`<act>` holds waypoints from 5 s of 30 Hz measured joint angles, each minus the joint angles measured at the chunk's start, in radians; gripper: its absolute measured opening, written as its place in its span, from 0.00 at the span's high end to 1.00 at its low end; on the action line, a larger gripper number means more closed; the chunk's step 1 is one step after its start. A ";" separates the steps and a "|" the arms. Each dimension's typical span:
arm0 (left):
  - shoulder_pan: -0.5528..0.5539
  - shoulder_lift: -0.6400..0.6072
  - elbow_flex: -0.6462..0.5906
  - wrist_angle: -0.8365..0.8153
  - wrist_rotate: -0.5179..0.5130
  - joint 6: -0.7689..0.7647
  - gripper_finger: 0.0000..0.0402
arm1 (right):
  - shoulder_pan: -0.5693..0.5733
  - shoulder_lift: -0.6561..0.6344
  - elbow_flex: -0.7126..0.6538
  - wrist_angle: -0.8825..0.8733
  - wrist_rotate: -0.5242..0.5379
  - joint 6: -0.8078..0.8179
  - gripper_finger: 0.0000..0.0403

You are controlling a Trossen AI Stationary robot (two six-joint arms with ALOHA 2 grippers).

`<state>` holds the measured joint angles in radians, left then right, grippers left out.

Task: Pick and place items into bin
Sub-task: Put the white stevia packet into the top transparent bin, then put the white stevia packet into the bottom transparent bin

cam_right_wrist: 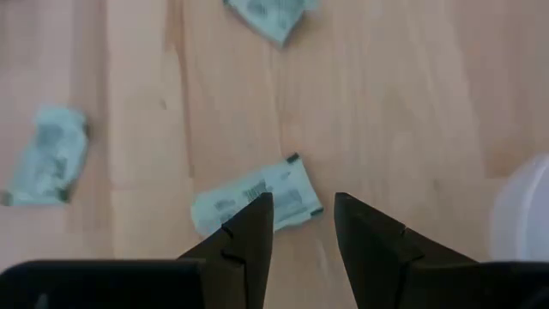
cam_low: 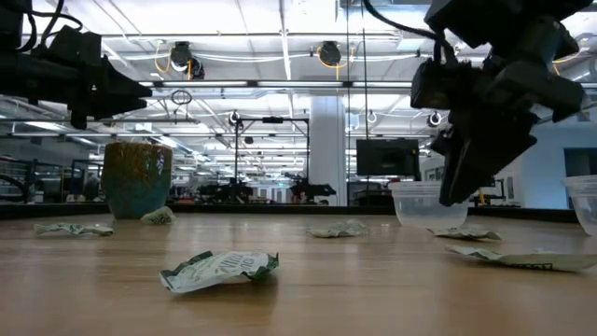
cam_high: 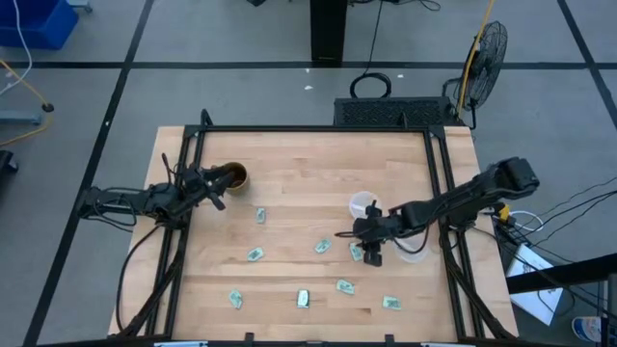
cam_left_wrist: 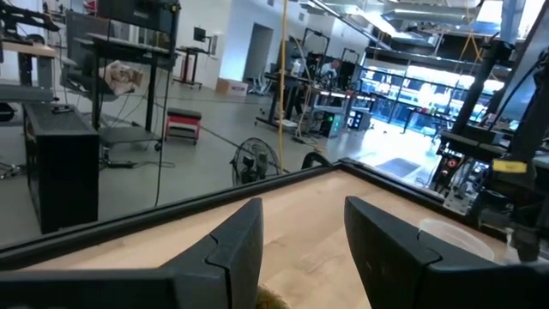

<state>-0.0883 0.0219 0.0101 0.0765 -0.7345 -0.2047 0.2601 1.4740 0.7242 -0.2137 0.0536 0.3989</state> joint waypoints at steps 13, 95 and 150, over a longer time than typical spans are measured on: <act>0.000 0.004 0.001 -0.001 0.000 0.000 0.58 | 0.004 0.100 0.002 0.020 0.004 -0.045 0.71; 0.000 0.004 0.001 0.030 -0.053 0.012 0.58 | -0.165 -0.308 0.034 -0.015 0.155 -0.408 0.82; 0.000 0.004 0.001 0.020 -0.023 -0.046 0.58 | -0.106 0.354 0.285 0.110 -0.055 -0.399 0.99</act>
<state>-0.0883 0.0259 0.0109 0.0962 -0.7570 -0.2508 0.1539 1.8278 1.0096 -0.1036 -0.0014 0.0000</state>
